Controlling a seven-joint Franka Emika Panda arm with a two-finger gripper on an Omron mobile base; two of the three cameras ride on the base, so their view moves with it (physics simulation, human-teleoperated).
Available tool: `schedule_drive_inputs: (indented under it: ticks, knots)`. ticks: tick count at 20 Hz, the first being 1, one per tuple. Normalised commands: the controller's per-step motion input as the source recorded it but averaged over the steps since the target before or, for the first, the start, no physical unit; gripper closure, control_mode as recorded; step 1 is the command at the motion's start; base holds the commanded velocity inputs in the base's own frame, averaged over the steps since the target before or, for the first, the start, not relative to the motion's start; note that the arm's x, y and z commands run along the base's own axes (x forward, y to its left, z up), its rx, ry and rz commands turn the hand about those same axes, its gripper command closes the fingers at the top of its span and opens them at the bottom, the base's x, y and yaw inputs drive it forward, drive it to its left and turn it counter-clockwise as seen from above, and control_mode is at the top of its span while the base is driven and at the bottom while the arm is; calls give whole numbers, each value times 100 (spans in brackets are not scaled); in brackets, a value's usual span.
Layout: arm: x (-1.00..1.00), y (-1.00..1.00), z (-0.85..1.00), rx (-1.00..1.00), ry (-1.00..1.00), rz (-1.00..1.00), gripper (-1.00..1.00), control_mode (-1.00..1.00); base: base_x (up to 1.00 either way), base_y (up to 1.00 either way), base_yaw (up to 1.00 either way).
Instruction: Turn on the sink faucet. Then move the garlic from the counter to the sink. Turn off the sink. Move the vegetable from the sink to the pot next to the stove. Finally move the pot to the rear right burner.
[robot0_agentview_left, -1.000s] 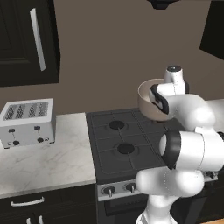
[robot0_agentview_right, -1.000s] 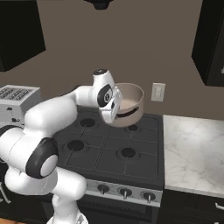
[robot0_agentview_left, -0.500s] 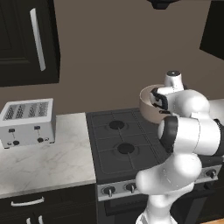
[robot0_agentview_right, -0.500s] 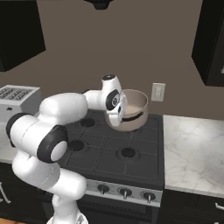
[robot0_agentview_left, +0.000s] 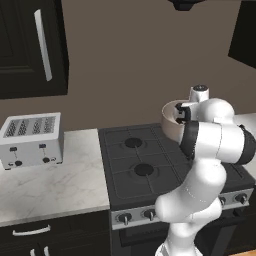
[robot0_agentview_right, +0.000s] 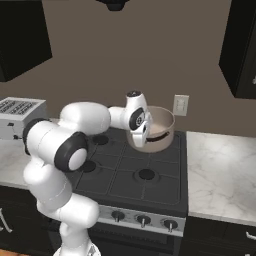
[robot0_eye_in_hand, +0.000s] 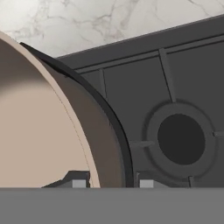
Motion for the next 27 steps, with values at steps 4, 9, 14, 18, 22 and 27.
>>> schedule_drive_inputs:
  ticks: [4,9,14,18,22,27]
  knots:
    - [30,-12,-21,3,0,0,100,-100,0,0,0]
    - [31,-6,-12,4,0,0,100,-100,0,0,0]
    - [19,-1,-15,2,0,0,100,-100,0,0,0]
    - [2,0,-16,2,1,2,100,-100,0,0,0]
    - [0,0,-20,0,0,2,100,-100,0,0,0]
    - [0,1,-15,0,0,0,-100,-100,0,0,0]
